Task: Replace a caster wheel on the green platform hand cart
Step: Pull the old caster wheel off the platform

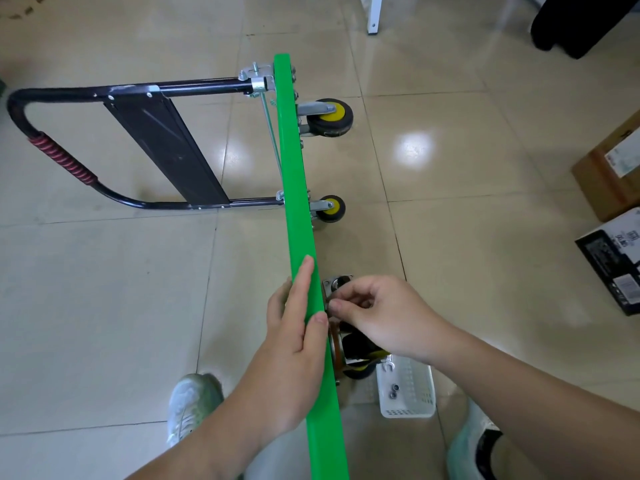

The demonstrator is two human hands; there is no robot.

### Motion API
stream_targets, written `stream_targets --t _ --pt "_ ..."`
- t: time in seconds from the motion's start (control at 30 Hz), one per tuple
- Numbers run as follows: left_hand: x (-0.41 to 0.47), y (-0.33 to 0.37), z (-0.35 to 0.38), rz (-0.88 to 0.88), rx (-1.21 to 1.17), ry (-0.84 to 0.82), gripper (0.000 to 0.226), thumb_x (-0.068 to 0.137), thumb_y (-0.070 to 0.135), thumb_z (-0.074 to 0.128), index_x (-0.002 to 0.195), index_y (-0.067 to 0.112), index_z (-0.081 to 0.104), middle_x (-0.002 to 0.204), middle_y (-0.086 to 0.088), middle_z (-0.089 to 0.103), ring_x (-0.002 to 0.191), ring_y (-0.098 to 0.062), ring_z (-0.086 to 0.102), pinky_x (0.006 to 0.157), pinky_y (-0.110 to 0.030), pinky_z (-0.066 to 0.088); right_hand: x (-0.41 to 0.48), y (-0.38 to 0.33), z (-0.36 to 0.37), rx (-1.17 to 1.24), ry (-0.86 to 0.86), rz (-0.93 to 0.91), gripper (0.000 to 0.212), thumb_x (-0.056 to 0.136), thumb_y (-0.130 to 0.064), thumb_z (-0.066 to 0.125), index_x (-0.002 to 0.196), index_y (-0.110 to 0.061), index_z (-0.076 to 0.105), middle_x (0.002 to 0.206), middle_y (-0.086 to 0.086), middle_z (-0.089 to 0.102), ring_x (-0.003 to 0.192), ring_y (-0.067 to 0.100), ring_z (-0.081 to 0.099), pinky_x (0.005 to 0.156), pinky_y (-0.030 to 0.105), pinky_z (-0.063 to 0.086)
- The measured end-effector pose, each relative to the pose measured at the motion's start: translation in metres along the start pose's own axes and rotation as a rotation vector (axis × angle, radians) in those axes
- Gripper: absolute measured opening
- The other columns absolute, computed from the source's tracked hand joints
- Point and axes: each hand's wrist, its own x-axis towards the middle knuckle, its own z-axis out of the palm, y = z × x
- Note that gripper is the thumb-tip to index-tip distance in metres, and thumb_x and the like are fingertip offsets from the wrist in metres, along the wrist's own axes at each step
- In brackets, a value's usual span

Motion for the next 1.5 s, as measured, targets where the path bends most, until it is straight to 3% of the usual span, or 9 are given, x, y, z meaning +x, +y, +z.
stream_targets --t 0.17,0.47,0.6,0.73,0.9,1.1,1.27,1.37,1.5 --pt "0.0000 -0.0021 0.0004 -0.005 -0.003 -0.003 0.063 0.109 0.025 0.037 0.147 0.064 0.006 0.156 0.019 0.018 0.109 0.043 0.025 0.083 0.015 0.014 -0.0010 0.0019 0.0031 0.062 0.000 -0.012 0.019 0.081 -0.012 0.081 0.093 -0.025 0.072 0.082 -0.008 0.072 0.074 0.005 0.064 0.081 0.028 0.058" --pt "-0.0001 -0.0012 0.0011 -0.010 0.006 -0.006 0.063 0.109 0.026 0.036 0.149 0.063 0.004 0.154 0.020 0.018 0.108 0.044 0.024 0.081 0.015 0.014 -0.0018 0.0028 0.0045 0.090 0.011 -0.017 0.020 0.080 -0.015 0.083 0.091 -0.027 0.071 0.079 -0.011 0.071 0.072 0.005 0.063 0.081 0.031 0.059" --pt "-0.0004 0.0005 0.0003 -0.010 0.001 -0.013 0.062 0.109 0.025 0.035 0.147 0.063 0.003 0.153 0.021 0.016 0.104 0.045 0.026 0.078 0.015 0.015 -0.0031 0.0034 0.0040 0.030 -0.014 -0.028 0.005 0.087 -0.022 0.077 0.089 -0.026 0.075 0.079 -0.010 0.075 0.076 0.005 0.070 0.078 0.024 0.057" --pt "0.0004 -0.0004 0.0010 -0.006 0.001 -0.010 0.062 0.109 0.024 0.035 0.145 0.064 0.004 0.155 0.019 0.017 0.108 0.044 0.024 0.082 0.015 0.014 -0.0025 0.0031 0.0052 0.106 -0.016 -0.012 0.021 0.080 -0.010 0.082 0.092 -0.025 0.072 0.083 -0.006 0.073 0.076 0.011 0.066 0.085 0.037 0.060" --pt "-0.0001 -0.0006 0.0004 -0.006 0.000 -0.012 0.062 0.109 0.024 0.035 0.145 0.063 0.004 0.155 0.017 0.019 0.108 0.043 0.026 0.081 0.014 0.015 -0.0045 0.0025 0.0052 0.014 -0.010 -0.034 0.002 0.089 -0.022 0.075 0.091 -0.023 0.076 0.080 -0.007 0.076 0.076 0.005 0.071 0.081 0.027 0.058" --pt "-0.0005 -0.0011 0.0003 -0.009 0.003 -0.013 0.063 0.109 0.024 0.036 0.152 0.059 0.005 0.156 0.017 0.018 0.107 0.044 0.025 0.081 0.015 0.014 -0.0007 0.0045 0.0064 0.071 -0.005 -0.007 0.020 0.078 -0.020 0.085 0.092 -0.025 0.071 0.085 -0.005 0.073 0.082 0.027 0.068 0.088 0.043 0.058" --pt "-0.0002 -0.0003 0.0006 -0.006 0.003 -0.013 0.063 0.109 0.024 0.036 0.149 0.060 0.005 0.155 0.017 0.018 0.106 0.044 0.026 0.080 0.015 0.015 -0.0029 0.0036 0.0069 0.028 -0.024 -0.028 0.007 0.087 -0.020 0.077 0.087 -0.026 0.073 0.077 -0.005 0.075 0.077 0.009 0.071 0.083 0.032 0.059" --pt "-0.0009 0.0004 0.0002 -0.011 0.006 -0.017 0.063 0.109 0.024 0.035 0.150 0.059 0.004 0.153 0.020 0.017 0.103 0.046 0.025 0.079 0.015 0.015 -0.0012 0.0032 0.0063 0.059 -0.027 -0.028 0.020 0.082 -0.010 0.079 0.086 -0.028 0.071 0.080 -0.005 0.073 0.079 0.021 0.071 0.086 0.035 0.059" --pt "-0.0014 0.0001 -0.0003 -0.012 0.010 -0.020 0.064 0.109 0.023 0.035 0.154 0.055 0.004 0.153 0.019 0.018 0.103 0.045 0.026 0.078 0.015 0.015 -0.0010 0.0043 0.0046 0.062 -0.042 -0.044 0.025 0.077 -0.008 0.083 0.083 -0.028 0.070 0.067 -0.015 0.062 0.066 0.012 0.051 0.068 0.029 0.049"
